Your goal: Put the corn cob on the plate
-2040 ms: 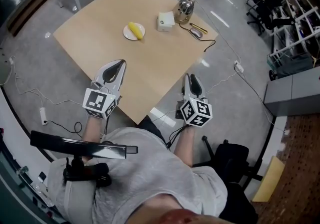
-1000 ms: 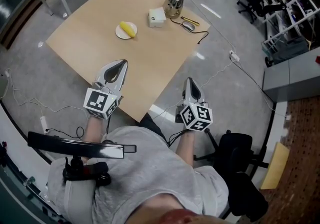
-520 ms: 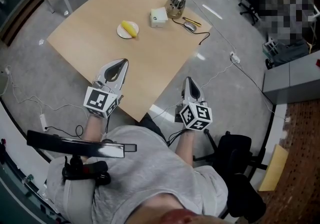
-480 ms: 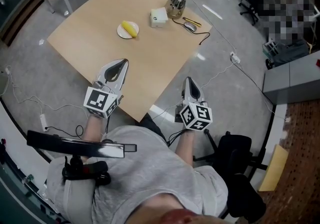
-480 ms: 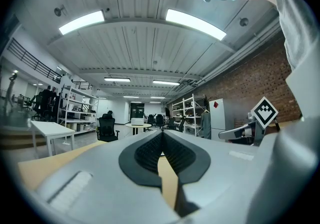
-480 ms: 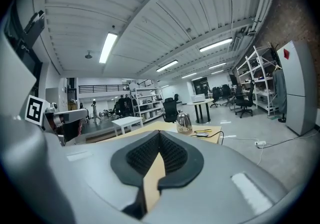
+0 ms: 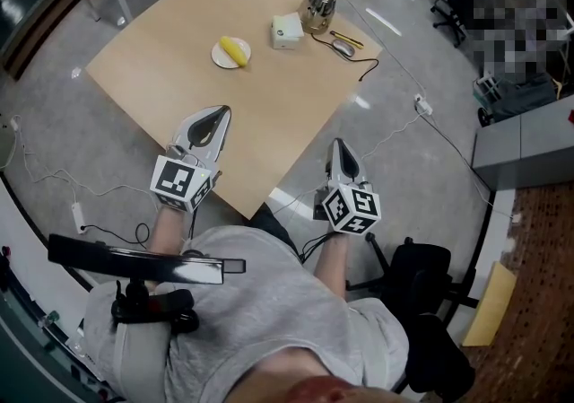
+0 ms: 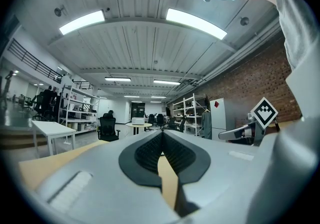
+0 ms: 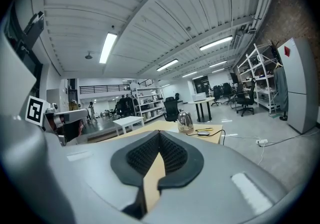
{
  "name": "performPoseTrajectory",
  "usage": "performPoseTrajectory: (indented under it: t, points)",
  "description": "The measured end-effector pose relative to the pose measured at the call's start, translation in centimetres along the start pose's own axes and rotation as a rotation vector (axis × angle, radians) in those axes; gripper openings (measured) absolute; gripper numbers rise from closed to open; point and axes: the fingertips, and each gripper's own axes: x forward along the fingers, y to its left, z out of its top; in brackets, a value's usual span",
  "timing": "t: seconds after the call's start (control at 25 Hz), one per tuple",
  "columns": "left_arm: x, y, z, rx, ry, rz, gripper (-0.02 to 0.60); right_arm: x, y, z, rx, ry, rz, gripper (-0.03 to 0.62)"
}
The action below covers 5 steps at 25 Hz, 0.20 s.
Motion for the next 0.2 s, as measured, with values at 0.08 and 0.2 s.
performPoseTrajectory:
  t: [0.08,0.2]
  points:
    - [-0.06,0.09,0.04,-0.001,0.0,0.003,0.02,0.01,0.08,-0.05,0.001,0.002,0.002,0.006]
    - [-0.09,0.24,-0.05,-0.001,0.0,0.007,0.02,0.15,0.14,-0.17,0.0,0.004,0.005,0.006]
